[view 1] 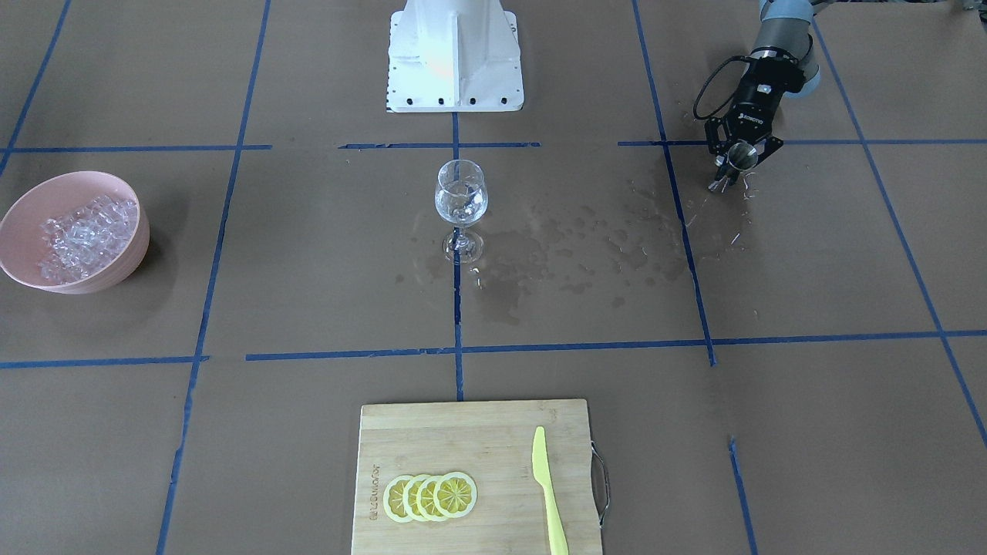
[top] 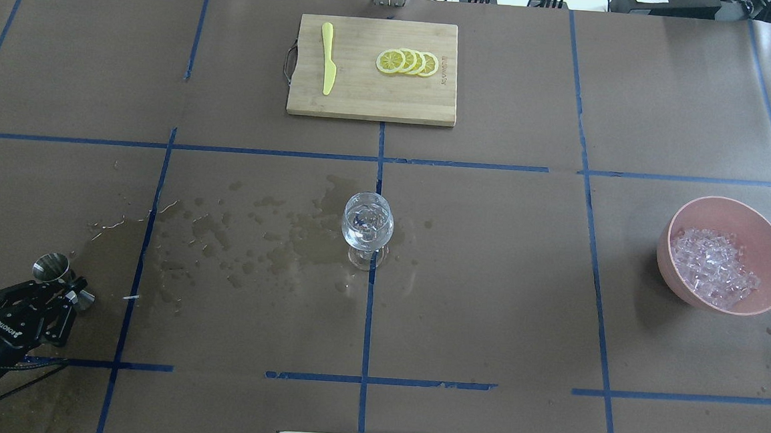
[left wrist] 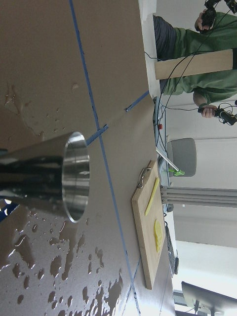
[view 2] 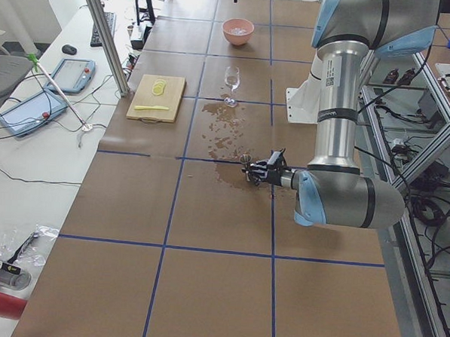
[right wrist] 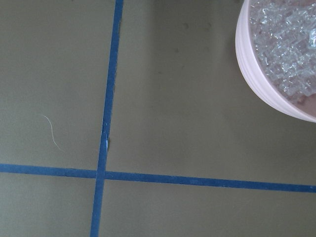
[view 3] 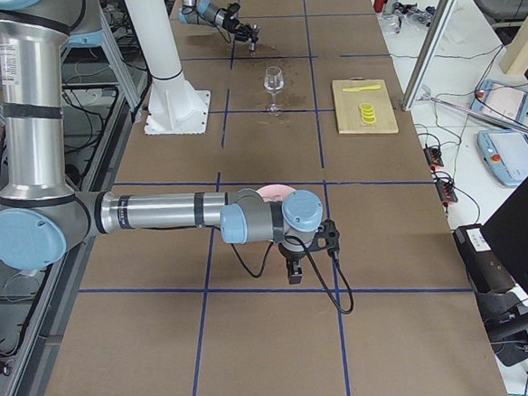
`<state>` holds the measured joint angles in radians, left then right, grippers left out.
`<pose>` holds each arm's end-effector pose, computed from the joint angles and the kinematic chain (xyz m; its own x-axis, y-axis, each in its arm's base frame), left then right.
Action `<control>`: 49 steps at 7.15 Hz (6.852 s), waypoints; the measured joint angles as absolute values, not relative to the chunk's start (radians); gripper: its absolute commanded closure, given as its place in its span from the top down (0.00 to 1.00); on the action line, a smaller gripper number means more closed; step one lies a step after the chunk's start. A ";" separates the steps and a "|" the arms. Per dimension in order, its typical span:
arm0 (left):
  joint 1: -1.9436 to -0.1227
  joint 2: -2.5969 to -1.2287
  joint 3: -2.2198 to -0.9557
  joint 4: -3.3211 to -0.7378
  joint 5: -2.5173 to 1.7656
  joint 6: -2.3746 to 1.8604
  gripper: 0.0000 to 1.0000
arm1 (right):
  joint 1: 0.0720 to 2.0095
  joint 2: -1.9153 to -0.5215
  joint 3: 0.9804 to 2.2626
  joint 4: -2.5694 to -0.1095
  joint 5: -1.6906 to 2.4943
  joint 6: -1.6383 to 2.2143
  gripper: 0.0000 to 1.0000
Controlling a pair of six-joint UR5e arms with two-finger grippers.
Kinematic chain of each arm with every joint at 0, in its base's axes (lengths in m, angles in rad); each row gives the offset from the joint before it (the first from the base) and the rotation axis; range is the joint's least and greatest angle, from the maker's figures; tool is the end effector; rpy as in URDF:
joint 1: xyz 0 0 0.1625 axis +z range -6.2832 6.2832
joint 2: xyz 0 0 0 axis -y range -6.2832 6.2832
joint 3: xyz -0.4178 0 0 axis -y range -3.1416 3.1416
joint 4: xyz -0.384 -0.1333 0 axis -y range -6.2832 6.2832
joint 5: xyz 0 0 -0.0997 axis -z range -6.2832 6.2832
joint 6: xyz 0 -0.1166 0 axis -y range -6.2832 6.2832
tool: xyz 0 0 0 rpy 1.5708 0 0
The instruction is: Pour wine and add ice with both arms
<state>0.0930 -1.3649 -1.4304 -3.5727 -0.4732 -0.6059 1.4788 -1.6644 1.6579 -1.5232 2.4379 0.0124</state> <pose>0.3409 -0.2063 0.5980 0.6431 0.4362 -0.6294 0.5481 0.3118 0.7761 0.0031 -0.4498 0.6523 0.6425 -0.0783 0.7623 0.0838 0.9960 0.0316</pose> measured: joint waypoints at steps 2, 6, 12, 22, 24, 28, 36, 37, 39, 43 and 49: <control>0.095 -1.365 -1.430 -3.573 -0.474 -0.606 0.50 | 1.479 -1.664 1.658 -1.523 2.439 0.012 1.00; 0.094 -1.359 -1.432 -3.579 -0.479 -0.604 1.00 | 1.479 -1.664 1.655 -1.523 2.439 0.012 1.00; 0.090 -1.201 -1.468 -3.561 -0.734 -0.591 1.00 | 1.479 -1.663 1.657 -1.523 2.439 0.013 1.00; -0.456 -1.098 -1.583 -3.188 -1.214 -0.341 1.00 | 1.479 -1.671 1.673 -1.522 2.457 0.013 1.00; -0.607 -1.152 -1.584 -3.050 -1.306 -0.266 1.00 | 1.479 -1.671 1.673 -1.522 2.457 0.014 1.00; -0.981 -1.358 -1.593 -2.667 -1.742 -0.168 1.00 | 1.477 -1.635 1.673 -1.521 2.439 0.016 1.00; -1.226 -1.462 -1.798 -2.168 -2.436 -0.673 1.00 | 1.203 -1.701 1.868 -1.322 2.349 0.379 1.00; -1.233 -1.450 -1.810 -2.141 -2.448 -0.644 1.00 | 1.134 -1.708 1.868 -1.243 2.306 0.517 1.00; -1.270 -1.431 -1.802 -2.072 -2.407 -0.418 1.00 | 1.052 -1.712 1.851 -1.166 2.245 0.674 1.00; -1.472 -1.554 -1.786 -1.662 -2.301 -0.075 1.00 | 1.003 -1.712 1.796 -1.078 2.221 0.744 0.70; -1.485 -1.558 -1.791 -1.629 -2.317 -0.066 1.00 | 0.988 -1.719 1.822 -1.005 2.234 0.775 0.00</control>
